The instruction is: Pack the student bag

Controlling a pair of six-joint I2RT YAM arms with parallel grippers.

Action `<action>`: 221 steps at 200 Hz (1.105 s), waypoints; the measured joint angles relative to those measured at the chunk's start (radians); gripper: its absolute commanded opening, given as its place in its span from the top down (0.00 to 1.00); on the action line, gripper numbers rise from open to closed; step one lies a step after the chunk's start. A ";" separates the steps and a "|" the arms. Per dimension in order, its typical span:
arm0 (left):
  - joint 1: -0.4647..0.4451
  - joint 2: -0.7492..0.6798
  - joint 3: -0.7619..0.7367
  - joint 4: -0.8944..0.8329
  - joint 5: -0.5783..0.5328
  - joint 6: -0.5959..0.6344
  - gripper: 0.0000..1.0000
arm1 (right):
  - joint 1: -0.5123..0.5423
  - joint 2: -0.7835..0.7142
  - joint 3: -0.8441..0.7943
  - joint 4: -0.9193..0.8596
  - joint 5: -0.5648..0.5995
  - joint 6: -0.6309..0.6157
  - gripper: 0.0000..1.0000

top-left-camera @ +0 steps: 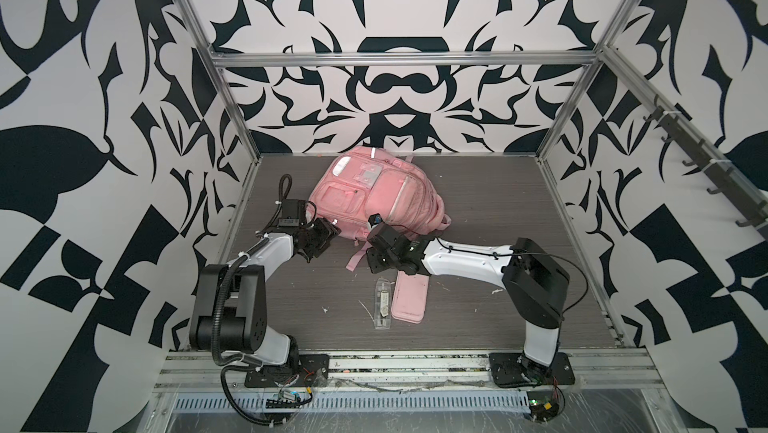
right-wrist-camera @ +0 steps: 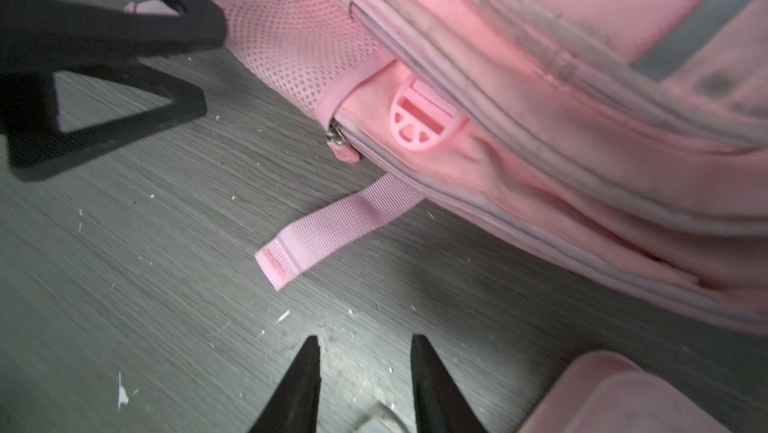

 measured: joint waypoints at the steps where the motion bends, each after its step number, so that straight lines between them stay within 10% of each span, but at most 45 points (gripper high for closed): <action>1: 0.000 0.004 0.000 0.003 0.001 -0.001 0.40 | 0.001 0.004 0.004 0.000 -0.001 0.000 0.62; 46: 0.004 0.078 0.001 0.079 0.018 -0.014 0.46 | 0.011 0.082 0.069 0.002 -0.023 0.025 0.62; 109: 0.003 0.142 0.030 0.142 0.069 -0.012 0.85 | 0.011 0.155 0.138 -0.008 -0.041 0.037 0.56; 221: -0.011 0.085 0.049 0.108 0.121 0.011 0.90 | -0.011 0.236 0.322 -0.093 -0.005 0.032 0.49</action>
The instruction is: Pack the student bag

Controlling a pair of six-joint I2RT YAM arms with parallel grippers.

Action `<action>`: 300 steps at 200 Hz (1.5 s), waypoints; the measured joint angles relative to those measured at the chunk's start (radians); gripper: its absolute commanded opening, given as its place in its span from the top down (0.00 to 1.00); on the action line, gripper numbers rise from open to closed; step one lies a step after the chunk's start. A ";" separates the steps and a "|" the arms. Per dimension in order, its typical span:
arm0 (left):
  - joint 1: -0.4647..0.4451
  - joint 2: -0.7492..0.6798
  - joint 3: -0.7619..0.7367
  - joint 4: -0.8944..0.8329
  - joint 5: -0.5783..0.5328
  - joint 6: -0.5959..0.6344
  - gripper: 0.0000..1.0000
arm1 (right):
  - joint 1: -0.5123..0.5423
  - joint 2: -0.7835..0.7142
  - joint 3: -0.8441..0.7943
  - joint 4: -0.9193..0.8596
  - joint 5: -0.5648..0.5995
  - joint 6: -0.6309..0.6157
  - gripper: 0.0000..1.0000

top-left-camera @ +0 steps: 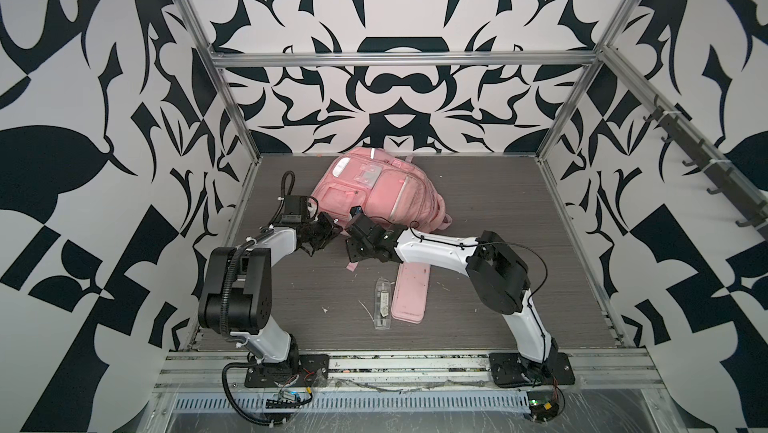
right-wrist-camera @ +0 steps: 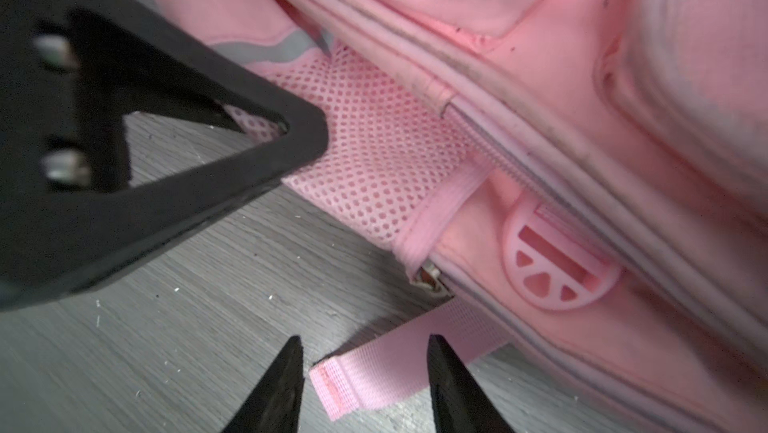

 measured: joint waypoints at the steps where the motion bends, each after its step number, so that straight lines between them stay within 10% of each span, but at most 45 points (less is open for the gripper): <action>1: 0.000 -0.001 0.000 -0.001 0.000 0.001 0.90 | -0.001 0.000 0.001 -0.001 0.001 0.000 0.49; 199: -0.029 -0.064 0.018 -0.084 0.007 0.042 0.89 | -0.014 0.088 0.188 -0.187 0.146 -0.031 0.62; 300: -0.029 -0.068 0.018 -0.100 0.007 0.052 0.89 | -0.013 0.075 0.132 -0.146 0.201 -0.068 0.87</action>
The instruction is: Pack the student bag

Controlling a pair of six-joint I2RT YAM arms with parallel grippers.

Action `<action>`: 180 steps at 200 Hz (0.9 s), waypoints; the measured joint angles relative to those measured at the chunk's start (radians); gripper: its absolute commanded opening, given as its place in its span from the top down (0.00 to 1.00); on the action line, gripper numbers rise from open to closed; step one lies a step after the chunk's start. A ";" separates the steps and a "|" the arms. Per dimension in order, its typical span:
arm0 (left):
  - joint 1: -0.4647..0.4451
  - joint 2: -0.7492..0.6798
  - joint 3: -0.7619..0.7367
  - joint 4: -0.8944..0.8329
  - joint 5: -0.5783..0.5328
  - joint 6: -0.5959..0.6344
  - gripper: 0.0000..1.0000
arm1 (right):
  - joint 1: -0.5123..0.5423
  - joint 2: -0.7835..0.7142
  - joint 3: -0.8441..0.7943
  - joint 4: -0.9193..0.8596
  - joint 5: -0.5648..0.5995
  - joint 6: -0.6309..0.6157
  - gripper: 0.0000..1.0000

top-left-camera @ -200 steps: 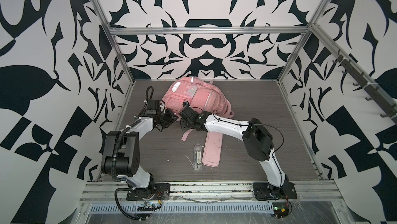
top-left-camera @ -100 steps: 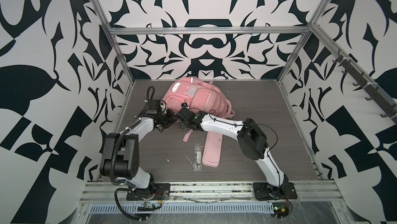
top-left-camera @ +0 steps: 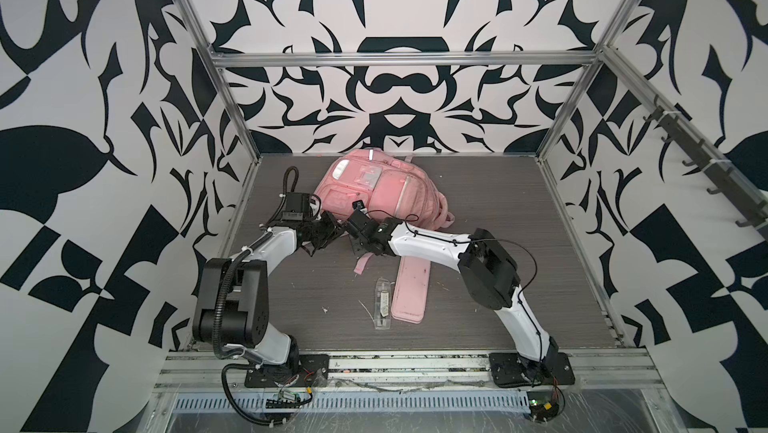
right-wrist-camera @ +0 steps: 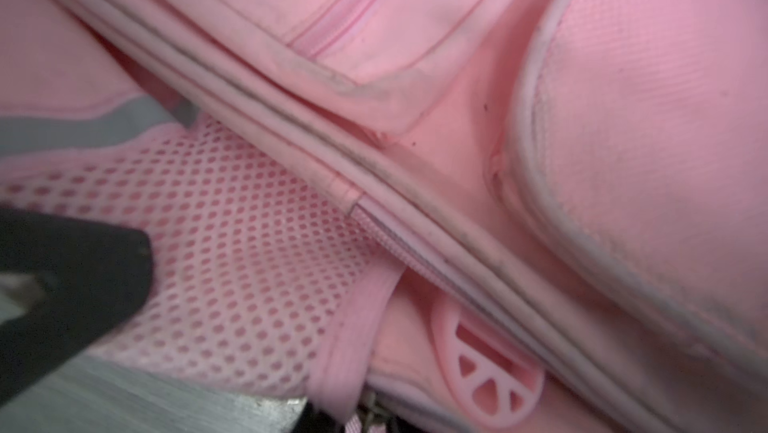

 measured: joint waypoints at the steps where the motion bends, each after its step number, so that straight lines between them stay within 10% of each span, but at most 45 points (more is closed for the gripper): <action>1: 0.000 0.000 0.000 0.000 0.000 0.000 0.89 | 0.000 0.000 0.000 0.001 0.001 0.000 0.87; 180: 0.027 0.062 0.093 -0.063 0.003 0.002 0.90 | -0.028 -0.185 -0.290 0.143 -0.163 -0.029 1.00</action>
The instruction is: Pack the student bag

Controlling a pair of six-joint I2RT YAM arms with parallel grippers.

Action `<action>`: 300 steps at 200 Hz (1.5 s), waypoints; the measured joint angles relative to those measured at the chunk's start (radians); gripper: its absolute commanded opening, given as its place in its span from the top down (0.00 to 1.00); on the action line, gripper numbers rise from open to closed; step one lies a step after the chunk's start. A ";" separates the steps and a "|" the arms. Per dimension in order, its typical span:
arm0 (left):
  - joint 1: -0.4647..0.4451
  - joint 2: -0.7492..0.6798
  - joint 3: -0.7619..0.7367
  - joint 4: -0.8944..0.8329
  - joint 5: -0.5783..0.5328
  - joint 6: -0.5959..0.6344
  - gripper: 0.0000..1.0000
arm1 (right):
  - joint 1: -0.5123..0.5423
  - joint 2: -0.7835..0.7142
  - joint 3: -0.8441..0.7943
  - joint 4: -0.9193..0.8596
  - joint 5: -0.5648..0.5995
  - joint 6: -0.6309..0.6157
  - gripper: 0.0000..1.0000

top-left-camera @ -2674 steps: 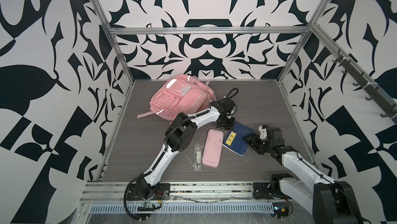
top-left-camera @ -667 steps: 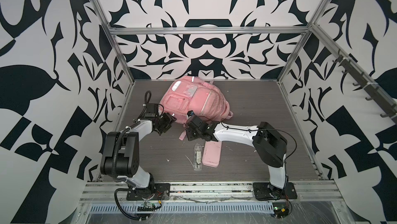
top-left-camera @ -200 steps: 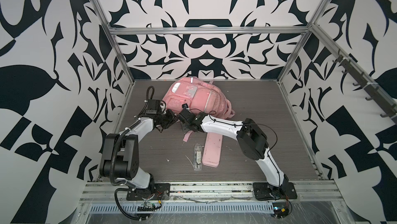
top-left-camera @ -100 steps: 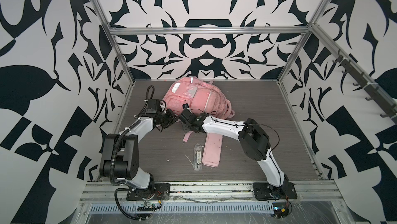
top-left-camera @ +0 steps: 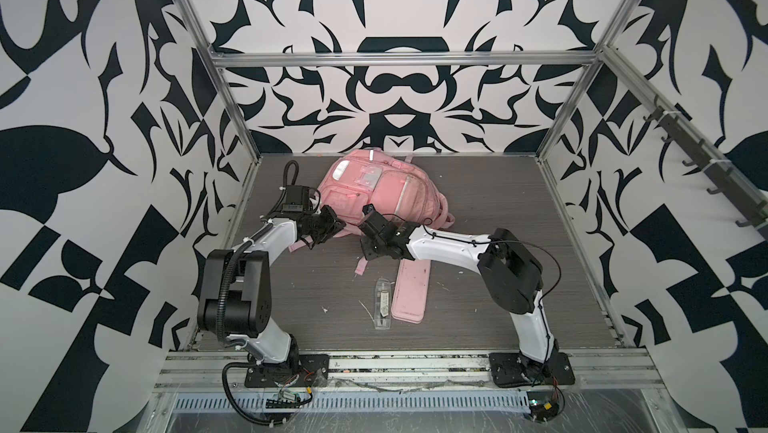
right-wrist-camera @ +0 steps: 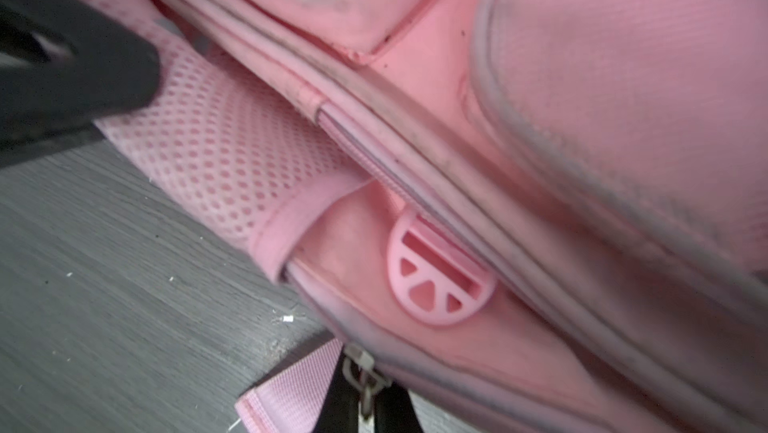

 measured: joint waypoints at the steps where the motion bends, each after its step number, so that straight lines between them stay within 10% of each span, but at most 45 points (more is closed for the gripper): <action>1: 0.001 0.000 0.000 0.000 0.000 0.000 0.90 | 0.000 -0.002 -0.002 0.000 -0.001 0.000 1.00; 132: 0.066 -0.002 -0.041 0.039 -0.010 -0.025 0.88 | -0.272 -0.388 -0.467 0.042 -0.095 -0.002 1.00; 300: -0.030 0.289 0.303 0.047 -0.092 -0.035 0.41 | -0.154 -0.232 -0.202 -0.083 -0.090 -0.029 1.00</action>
